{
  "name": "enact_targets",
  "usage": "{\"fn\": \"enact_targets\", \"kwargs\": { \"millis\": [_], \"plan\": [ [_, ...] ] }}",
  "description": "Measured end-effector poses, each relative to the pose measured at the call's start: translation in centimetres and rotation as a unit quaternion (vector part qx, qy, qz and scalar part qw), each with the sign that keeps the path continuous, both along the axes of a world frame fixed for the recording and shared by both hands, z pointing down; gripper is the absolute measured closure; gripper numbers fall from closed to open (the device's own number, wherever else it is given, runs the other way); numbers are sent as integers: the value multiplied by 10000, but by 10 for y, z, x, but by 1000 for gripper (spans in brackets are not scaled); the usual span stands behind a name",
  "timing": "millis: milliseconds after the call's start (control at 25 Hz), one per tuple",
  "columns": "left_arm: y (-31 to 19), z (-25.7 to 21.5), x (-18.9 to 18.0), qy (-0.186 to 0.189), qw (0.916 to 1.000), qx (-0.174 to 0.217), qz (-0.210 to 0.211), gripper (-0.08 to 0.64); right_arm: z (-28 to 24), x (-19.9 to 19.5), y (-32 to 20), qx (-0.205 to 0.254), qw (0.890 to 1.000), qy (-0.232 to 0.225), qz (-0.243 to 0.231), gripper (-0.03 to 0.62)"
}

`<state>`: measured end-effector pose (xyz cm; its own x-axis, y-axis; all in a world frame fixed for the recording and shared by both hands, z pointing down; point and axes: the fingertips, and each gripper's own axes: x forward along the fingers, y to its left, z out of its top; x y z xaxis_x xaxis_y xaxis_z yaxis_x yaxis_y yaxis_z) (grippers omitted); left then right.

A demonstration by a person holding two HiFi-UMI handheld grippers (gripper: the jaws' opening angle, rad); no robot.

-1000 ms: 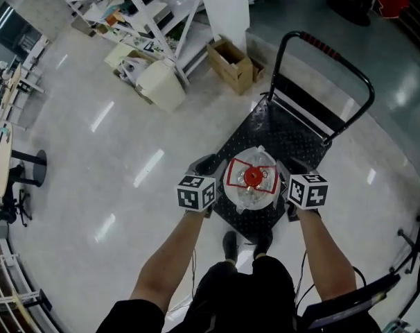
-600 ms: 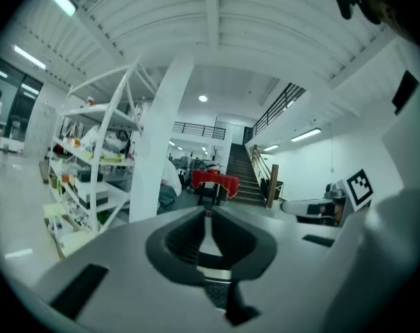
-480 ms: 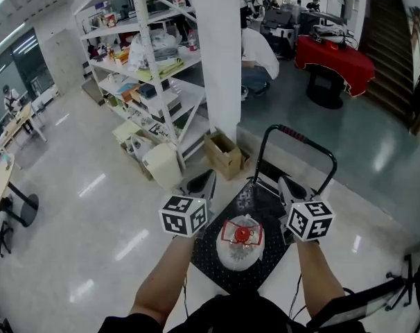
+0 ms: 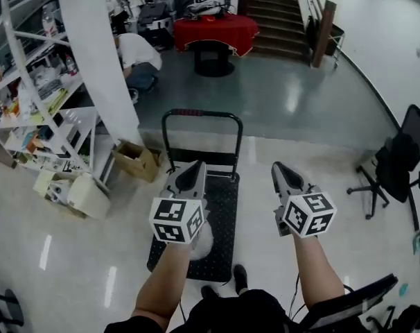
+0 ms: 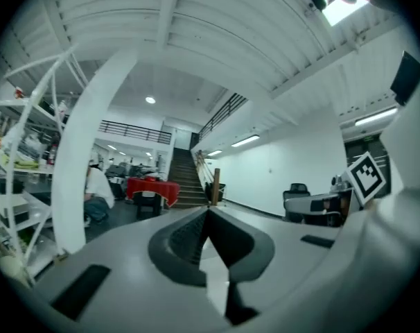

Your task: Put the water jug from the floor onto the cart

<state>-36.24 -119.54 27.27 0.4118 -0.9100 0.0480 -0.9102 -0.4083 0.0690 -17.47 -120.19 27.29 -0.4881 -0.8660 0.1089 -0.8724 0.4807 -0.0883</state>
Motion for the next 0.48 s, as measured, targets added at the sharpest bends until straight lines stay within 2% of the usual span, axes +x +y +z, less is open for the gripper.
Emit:
{"fn": "enact_targets", "kwargs": {
  "millis": [160,240,360,480],
  "plan": [
    [13,2,125,-31,9961,-5,879,560,-1,126,48,-86,9945,121,1037,589],
    [27,-9,182,-74,9931,34,1166,560,-16,178,76,-21,9906,72,1362,589],
    [59,-30,264,-169,9896,128,1420,560,-38,243,116,118,9887,28,1491,589],
    [94,-36,323,-350,9878,206,1504,560,-43,301,150,200,9884,-76,1503,589]
  ]
}}
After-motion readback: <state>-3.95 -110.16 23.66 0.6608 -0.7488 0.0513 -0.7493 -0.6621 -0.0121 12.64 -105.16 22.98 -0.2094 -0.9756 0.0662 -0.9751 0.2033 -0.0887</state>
